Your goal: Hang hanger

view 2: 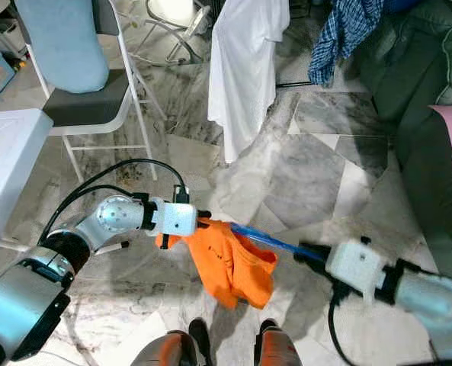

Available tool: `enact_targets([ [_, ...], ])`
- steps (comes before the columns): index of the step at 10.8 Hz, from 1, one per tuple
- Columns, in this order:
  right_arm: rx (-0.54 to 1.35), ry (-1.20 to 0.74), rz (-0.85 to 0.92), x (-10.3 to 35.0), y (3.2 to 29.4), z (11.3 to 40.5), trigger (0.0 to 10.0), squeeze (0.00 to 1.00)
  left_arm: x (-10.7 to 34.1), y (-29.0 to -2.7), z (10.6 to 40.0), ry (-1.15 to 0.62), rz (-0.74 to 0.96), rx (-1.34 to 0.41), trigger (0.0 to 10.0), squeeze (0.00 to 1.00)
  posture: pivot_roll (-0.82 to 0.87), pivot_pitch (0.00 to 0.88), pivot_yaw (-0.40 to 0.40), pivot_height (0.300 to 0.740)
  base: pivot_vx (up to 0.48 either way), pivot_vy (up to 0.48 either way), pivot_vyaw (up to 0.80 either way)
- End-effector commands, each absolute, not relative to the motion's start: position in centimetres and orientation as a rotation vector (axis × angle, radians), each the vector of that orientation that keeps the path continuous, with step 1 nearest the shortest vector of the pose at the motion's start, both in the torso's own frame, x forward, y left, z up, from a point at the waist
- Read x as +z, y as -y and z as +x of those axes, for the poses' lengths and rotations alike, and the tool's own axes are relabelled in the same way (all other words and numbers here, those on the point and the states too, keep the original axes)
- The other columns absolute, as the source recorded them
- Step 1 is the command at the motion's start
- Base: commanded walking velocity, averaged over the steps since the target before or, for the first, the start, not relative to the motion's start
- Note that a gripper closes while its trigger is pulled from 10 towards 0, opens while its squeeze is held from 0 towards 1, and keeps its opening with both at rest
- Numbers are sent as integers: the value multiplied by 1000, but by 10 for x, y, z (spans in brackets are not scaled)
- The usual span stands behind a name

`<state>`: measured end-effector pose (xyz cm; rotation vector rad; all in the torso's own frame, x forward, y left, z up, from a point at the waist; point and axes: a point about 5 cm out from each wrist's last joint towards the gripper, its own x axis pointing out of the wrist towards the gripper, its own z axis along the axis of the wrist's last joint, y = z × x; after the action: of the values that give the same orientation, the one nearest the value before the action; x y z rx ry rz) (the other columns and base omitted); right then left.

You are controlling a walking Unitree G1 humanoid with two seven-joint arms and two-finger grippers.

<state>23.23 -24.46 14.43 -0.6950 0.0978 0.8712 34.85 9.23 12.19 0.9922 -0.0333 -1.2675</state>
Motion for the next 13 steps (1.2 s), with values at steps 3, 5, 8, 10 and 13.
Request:
enact_targets([
  [3,700,-87,-750,145,254,243,10000,1000,118,-131,357,-55,916,-1038,0,0,-262,250,155,740,0,0,0],
  [5,651,-91,-756,146,259,244,10000,1000,117,-146,358,-86,887,-979,0,0,-258,253,150,740,0,0,0],
  [8,554,-114,-744,148,267,250,10000,1000,117,-165,359,-104,826,-873,0,0,-259,251,144,740,0,0,0],
  [10,454,-102,-561,129,256,251,10000,1000,131,-154,360,9,696,-899,0,0,-254,252,138,740,0,0,0],
  [13,246,-98,-217,93,234,252,10000,427,136,-126,347,176,549,-1076,0,0,-255,252,136,740,0,0,0],
])
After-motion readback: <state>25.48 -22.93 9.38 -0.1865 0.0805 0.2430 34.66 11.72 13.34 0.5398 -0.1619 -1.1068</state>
